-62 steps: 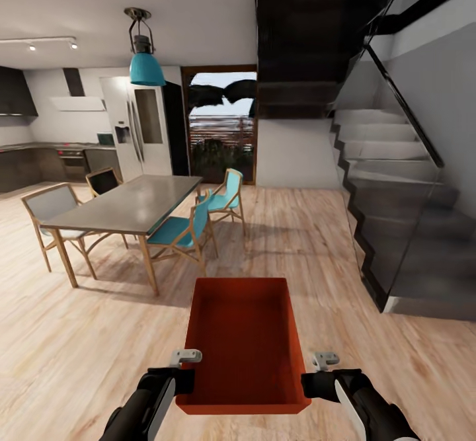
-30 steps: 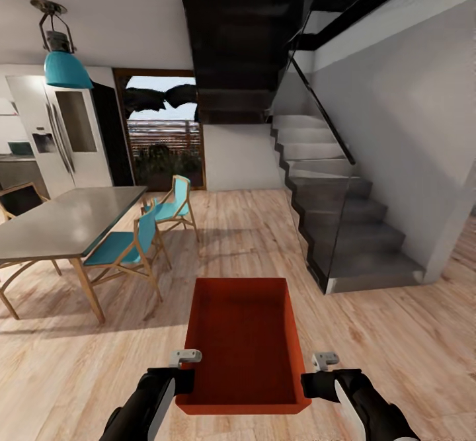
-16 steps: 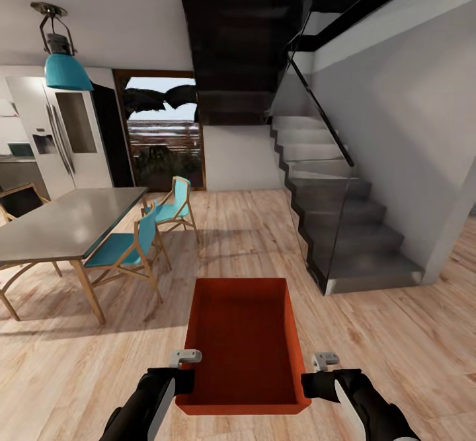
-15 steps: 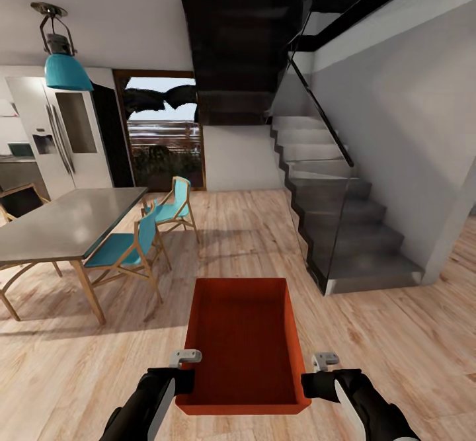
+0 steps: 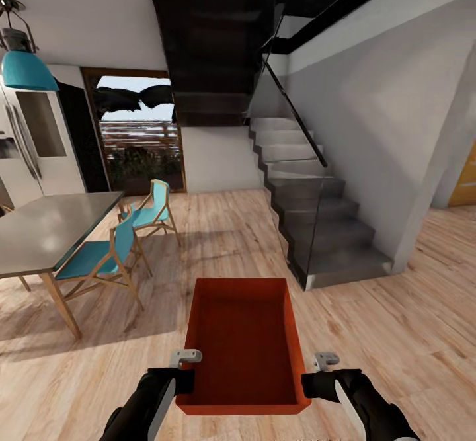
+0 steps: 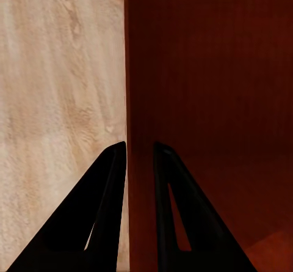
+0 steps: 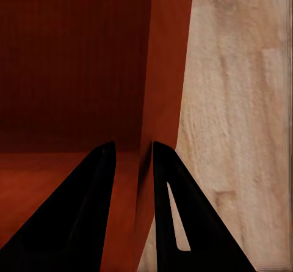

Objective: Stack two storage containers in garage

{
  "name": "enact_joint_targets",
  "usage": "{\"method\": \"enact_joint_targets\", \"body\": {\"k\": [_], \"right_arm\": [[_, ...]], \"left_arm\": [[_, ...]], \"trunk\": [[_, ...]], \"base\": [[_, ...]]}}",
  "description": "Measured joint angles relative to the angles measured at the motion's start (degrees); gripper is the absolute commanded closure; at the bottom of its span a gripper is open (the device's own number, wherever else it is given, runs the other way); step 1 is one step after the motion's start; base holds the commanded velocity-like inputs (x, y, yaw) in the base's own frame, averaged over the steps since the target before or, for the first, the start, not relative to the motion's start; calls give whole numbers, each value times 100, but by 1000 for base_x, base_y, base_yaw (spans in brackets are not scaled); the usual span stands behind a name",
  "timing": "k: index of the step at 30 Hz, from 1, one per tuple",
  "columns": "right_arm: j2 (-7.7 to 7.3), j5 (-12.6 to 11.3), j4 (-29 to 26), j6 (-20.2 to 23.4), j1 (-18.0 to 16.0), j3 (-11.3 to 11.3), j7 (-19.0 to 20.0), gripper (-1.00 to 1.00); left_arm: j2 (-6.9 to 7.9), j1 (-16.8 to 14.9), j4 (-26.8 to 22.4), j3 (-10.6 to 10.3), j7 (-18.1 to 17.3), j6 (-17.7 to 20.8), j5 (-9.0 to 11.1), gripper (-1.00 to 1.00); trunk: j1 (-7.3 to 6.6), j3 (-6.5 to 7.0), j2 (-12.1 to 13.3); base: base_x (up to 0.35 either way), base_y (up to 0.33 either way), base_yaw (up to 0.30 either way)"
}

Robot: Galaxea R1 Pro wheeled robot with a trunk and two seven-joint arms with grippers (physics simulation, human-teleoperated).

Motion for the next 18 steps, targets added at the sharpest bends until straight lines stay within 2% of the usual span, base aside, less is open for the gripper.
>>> {"method": "enact_joint_targets", "body": {"k": [18], "right_arm": [[5, 6, 0, 2, 1, -3, -1, 100]], "left_arm": [[2, 0, -1, 5, -14, 1, -14, 100]], "trunk": [[-375, 307, 685]], "base": [[0, 0, -277]]}}
